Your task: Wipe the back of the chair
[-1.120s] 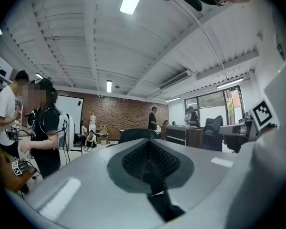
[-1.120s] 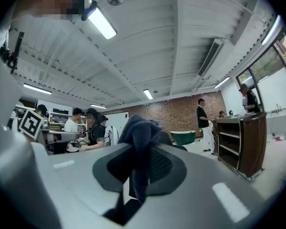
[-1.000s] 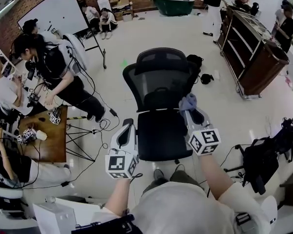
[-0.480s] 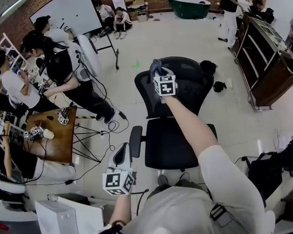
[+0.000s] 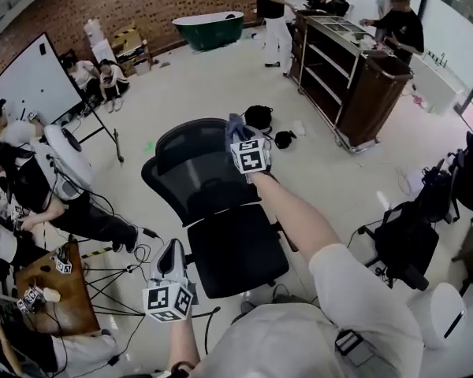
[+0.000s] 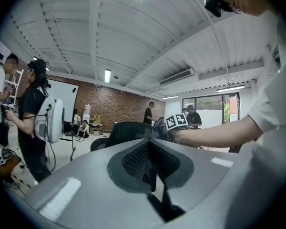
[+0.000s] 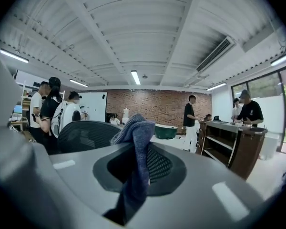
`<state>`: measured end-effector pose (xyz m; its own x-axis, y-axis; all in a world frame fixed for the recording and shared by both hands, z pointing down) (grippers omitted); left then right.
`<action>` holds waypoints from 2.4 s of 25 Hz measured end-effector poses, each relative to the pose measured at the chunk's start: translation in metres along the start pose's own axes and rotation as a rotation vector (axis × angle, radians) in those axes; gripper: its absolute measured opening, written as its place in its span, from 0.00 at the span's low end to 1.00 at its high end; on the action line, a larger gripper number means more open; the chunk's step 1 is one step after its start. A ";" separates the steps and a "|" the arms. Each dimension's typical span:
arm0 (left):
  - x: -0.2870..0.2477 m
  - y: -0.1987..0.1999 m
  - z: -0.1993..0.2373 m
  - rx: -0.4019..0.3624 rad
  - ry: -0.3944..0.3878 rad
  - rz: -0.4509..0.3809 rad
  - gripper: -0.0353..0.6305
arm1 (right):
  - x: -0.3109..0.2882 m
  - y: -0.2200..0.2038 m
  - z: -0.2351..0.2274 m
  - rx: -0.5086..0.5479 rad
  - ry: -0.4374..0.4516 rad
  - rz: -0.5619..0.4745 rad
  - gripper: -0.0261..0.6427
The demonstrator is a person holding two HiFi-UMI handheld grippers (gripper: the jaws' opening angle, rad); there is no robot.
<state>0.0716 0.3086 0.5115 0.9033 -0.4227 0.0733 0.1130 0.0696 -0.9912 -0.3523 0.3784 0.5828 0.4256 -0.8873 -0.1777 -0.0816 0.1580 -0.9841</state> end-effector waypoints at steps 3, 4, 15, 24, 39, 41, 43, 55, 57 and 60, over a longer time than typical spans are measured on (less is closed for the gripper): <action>-0.014 0.008 -0.021 0.009 -0.047 0.001 0.13 | 0.017 0.016 0.026 -0.009 0.068 -0.032 0.11; -0.021 0.009 -0.029 0.002 -0.056 0.002 0.13 | 0.024 0.021 0.040 -0.003 0.111 -0.059 0.11; -0.014 0.005 -0.013 -0.019 0.131 0.057 0.13 | -0.070 -0.039 0.185 0.082 0.314 -0.105 0.11; -0.037 -0.021 0.039 0.041 0.009 0.070 0.13 | -0.037 -0.056 0.038 0.128 -0.013 -0.137 0.11; -0.085 0.016 -0.008 0.005 0.026 0.074 0.13 | -0.069 -0.086 0.192 0.092 0.399 -0.005 0.11; -0.070 0.009 0.003 0.006 0.113 0.086 0.13 | -0.114 -0.113 0.224 0.107 0.424 0.061 0.11; -0.055 -0.007 0.016 0.031 0.206 0.107 0.13 | -0.153 -0.131 0.238 0.129 0.414 0.100 0.11; -0.083 -0.015 0.055 0.075 0.023 0.131 0.13 | -0.161 -0.137 0.059 0.038 0.045 0.135 0.11; -0.102 -0.018 0.039 0.064 -0.063 0.131 0.13 | -0.141 -0.150 -0.007 0.033 -0.056 0.147 0.11; -0.121 -0.023 0.023 0.079 -0.147 0.145 0.13 | -0.113 -0.157 -0.075 0.008 -0.164 0.145 0.11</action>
<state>-0.0309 0.3791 0.5275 0.9624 -0.2674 -0.0486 0.0041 0.1931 -0.9812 -0.4547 0.4215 0.7575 0.5510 -0.7728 -0.3151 -0.1454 0.2829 -0.9481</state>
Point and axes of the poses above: the fingertips, and each gripper's own axes: x backward along the fingers, z to its left, y out of its top, the point moved 7 cm from there along x, backward along the fingers
